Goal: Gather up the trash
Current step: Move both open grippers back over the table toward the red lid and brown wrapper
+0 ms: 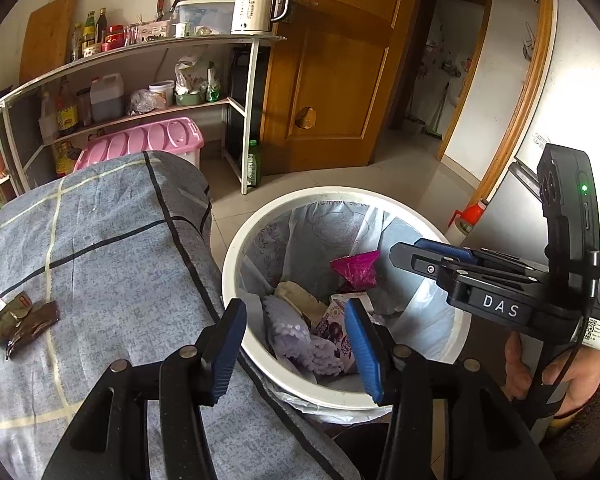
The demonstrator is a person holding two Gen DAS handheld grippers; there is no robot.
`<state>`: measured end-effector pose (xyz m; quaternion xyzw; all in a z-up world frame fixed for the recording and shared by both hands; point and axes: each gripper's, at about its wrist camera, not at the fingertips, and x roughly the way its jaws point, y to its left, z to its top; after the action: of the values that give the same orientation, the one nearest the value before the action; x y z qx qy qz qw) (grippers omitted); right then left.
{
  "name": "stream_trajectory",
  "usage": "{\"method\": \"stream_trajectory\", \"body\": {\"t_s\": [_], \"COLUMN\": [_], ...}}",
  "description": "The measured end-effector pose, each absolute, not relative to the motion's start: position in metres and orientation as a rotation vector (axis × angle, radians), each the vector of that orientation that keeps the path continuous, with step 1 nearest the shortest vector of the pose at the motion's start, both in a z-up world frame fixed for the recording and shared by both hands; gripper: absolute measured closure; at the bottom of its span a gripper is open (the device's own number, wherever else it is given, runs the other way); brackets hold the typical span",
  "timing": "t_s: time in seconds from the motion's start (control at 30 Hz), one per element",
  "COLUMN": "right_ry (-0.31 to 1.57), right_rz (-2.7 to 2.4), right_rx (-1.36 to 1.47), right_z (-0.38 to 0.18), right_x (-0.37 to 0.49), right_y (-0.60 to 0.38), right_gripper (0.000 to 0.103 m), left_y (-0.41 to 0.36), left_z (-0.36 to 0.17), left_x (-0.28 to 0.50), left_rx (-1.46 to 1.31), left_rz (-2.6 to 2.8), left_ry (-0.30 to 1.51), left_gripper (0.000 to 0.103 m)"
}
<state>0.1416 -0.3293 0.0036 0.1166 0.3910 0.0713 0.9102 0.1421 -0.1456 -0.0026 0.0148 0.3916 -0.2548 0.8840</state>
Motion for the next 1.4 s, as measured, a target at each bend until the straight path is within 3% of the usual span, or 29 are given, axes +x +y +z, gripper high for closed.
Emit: {"method": "stream_trajectory", "body": {"t_s": [1.13, 1.27, 1.4], "right_ry": [0.767, 0.768, 0.771], "right_rz": [0.360, 0.401, 0.432], "right_rx": [0.165, 0.148, 0.142], "right_z": [0.018, 0.017, 0.017], "right_x": [0.156, 0.160, 0.168], "right_y": [-0.189, -0.165, -0.143], "right_gripper": [0.064, 0.055, 0.055], "left_y": [0.019, 0.052, 0.090], "left_z": [0.007, 0.005, 0.003], "left_x": [0.120, 0.119, 0.119], "left_rx": [-0.089, -0.125, -0.152], "left_rz": [-0.208, -0.145, -0.063], "left_ry": [0.746, 0.749, 0.739], "left_gripper": [0.052, 0.052, 0.048]}}
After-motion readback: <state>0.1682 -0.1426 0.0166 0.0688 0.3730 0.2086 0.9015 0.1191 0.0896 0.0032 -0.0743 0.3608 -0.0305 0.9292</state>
